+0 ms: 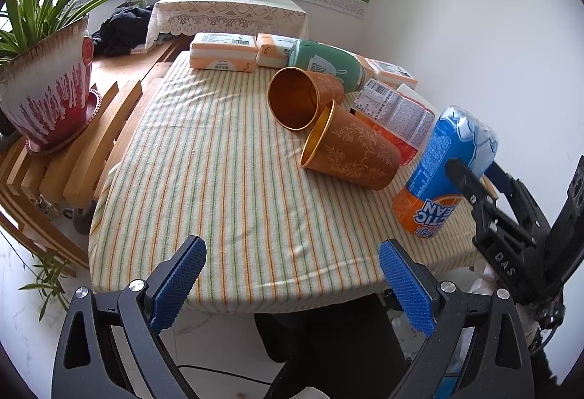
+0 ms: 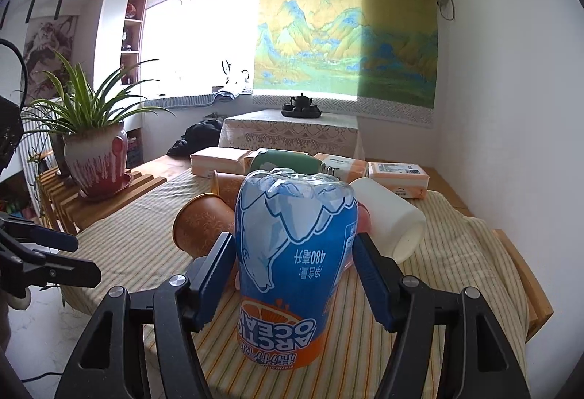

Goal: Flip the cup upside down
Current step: 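Rotate the held bottle upright with the right gripper, then lower the upright bottle onto the cloth and open the right gripper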

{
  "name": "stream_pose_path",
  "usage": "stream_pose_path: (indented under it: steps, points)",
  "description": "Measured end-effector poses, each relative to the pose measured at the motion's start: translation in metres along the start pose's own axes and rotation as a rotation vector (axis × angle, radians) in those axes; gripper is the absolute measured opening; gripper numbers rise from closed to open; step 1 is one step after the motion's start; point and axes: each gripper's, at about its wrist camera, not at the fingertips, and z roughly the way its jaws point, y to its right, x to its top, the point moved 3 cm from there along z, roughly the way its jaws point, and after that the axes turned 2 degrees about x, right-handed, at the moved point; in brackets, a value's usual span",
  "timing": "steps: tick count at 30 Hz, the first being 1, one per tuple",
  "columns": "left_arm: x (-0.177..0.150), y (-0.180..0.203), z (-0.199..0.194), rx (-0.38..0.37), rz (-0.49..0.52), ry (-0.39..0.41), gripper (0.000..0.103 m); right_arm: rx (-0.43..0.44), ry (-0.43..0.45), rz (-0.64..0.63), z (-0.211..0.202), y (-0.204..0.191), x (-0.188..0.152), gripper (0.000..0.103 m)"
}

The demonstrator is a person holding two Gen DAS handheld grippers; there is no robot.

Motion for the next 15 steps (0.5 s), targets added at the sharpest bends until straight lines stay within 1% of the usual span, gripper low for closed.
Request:
stream_pose_path:
  steps: [2, 6, 9, 11, 15]
  points:
    - [0.0, 0.0, -0.001, -0.002, 0.0, 0.002, 0.098, 0.028, -0.028, 0.001, 0.001, -0.002, -0.004, 0.063]
    - [0.0, 0.002, -0.003, -0.001, 0.003, 0.007, 0.098, 0.027, -0.035, 0.002, -0.003, -0.001, -0.009, 0.064]
    - [-0.001, 0.005, -0.004, 0.005, 0.013, 0.009, 0.098, 0.032, -0.044, 0.018, -0.006, 0.002, -0.009, 0.069]
    - [-0.002, 0.007, -0.003, 0.01, 0.021, 0.009, 0.098, 0.045, -0.047, 0.033, -0.009, 0.004, -0.008, 0.075]
    - [-0.003, 0.013, -0.005, 0.029, 0.041, 0.026, 0.098, 0.044, -0.048, 0.053, -0.016, 0.008, -0.007, 0.077]
